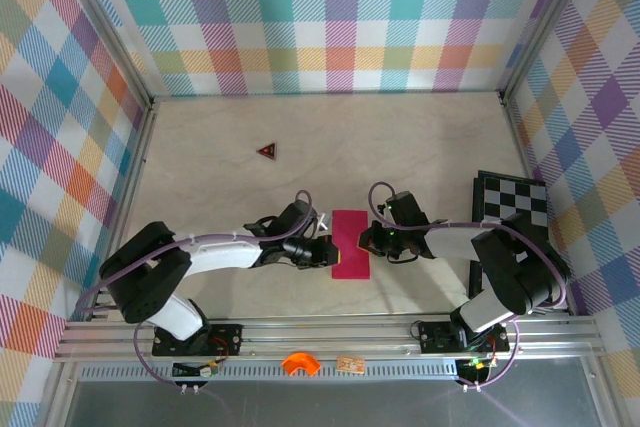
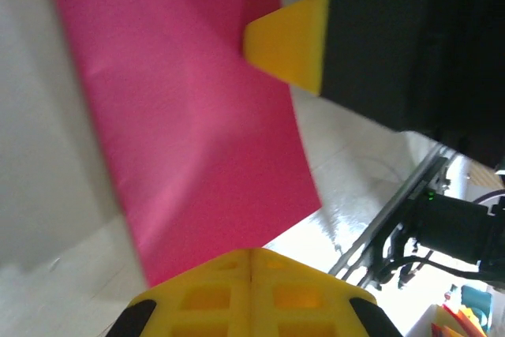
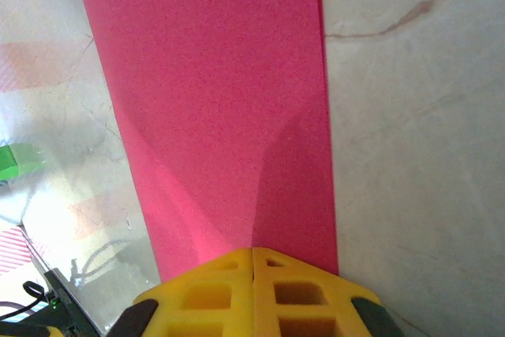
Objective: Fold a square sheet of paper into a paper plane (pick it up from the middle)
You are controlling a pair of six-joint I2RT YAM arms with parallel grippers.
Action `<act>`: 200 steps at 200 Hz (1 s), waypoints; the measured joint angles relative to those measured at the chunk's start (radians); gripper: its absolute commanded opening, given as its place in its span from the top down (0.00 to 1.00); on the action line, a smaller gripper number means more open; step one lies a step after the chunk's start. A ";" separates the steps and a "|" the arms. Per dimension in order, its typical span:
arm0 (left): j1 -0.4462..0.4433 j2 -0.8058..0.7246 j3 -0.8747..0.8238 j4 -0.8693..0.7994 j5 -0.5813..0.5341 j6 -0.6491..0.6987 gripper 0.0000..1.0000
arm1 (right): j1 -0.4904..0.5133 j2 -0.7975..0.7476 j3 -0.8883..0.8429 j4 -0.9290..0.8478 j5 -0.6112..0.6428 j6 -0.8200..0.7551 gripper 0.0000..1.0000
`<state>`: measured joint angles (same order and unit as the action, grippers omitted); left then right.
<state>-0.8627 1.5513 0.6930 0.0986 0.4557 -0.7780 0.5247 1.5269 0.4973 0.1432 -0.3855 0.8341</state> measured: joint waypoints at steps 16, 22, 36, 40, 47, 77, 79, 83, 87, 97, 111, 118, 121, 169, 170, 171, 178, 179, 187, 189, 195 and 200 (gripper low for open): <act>-0.004 0.048 0.016 0.032 0.022 -0.011 1.00 | 0.000 -0.004 0.000 -0.005 0.004 0.000 1.00; -0.006 0.066 0.017 0.040 0.028 -0.014 1.00 | 0.000 -0.005 0.000 -0.006 0.005 0.000 1.00; -0.017 0.103 0.017 0.047 0.043 -0.018 1.00 | 0.000 -0.006 0.000 -0.009 0.007 0.000 1.00; -0.020 0.113 0.016 0.050 0.046 -0.018 1.00 | 0.000 -0.006 0.000 -0.009 0.007 0.000 1.00; -0.026 0.127 0.015 0.054 0.050 -0.018 1.00 | 0.000 -0.006 0.000 -0.009 0.007 0.000 1.00; -0.032 0.137 -0.039 0.096 0.057 -0.019 1.00 | 0.000 -0.008 0.000 -0.013 0.010 0.000 1.00; -0.032 0.136 -0.041 0.098 0.057 -0.019 1.00 | 0.000 -0.009 0.000 -0.013 0.010 0.000 1.00; -0.032 0.134 -0.045 0.107 0.056 -0.018 1.00 | 0.000 -0.009 0.000 -0.013 0.010 0.000 1.00; -0.033 0.131 -0.052 0.114 0.056 -0.018 1.00 | 0.000 -0.009 0.000 -0.014 0.010 0.000 1.00; -0.033 0.120 -0.071 0.127 0.056 -0.016 1.00 | 0.000 -0.010 0.000 -0.015 0.010 0.000 1.00; -0.033 0.093 -0.098 0.121 0.056 -0.010 1.00 | 0.000 -0.010 0.000 -0.017 0.010 0.000 1.00; -0.033 0.080 -0.108 0.113 0.055 -0.005 1.00 | 0.000 -0.010 0.000 -0.017 0.010 -0.001 1.00; -0.033 0.075 -0.112 0.108 0.055 -0.001 1.00 | 0.000 -0.010 0.000 -0.017 0.010 -0.001 1.00; -0.033 -0.006 -0.117 -0.010 0.023 0.028 1.00 | 0.000 -0.010 0.000 -0.017 0.010 -0.001 1.00; -0.033 -0.008 -0.116 -0.013 0.021 0.028 1.00 | 0.000 -0.010 0.000 -0.017 0.010 -0.001 1.00; -0.033 -0.012 -0.115 -0.018 0.019 0.028 1.00 | 0.000 -0.010 0.000 -0.017 0.010 -0.001 1.00; -0.034 -0.033 -0.109 -0.034 0.006 0.028 1.00 | 0.000 -0.010 0.000 -0.017 0.010 -0.001 1.00; -0.034 -0.037 -0.107 -0.038 0.004 0.028 1.00 | 0.000 -0.010 0.000 -0.017 0.010 -0.001 1.00; -0.034 -0.056 -0.092 -0.050 -0.010 0.028 1.00 | 0.000 -0.011 0.000 -0.018 0.010 -0.001 1.00; -0.034 -0.060 -0.087 -0.051 -0.013 0.028 1.00 | 0.000 -0.011 0.000 -0.018 0.010 -0.001 1.00; -0.034 -0.066 -0.068 -0.052 -0.020 0.027 1.00 | 0.000 -0.011 0.000 -0.019 0.010 -0.001 1.00; -0.034 -0.066 -0.052 -0.051 -0.023 0.028 1.00 | 0.000 -0.011 0.000 -0.019 0.010 -0.001 1.00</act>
<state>-0.8963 1.4853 0.6411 0.0471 0.4332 -0.7502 0.5247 1.5162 0.4973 0.1242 -0.3752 0.8333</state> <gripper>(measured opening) 0.048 0.064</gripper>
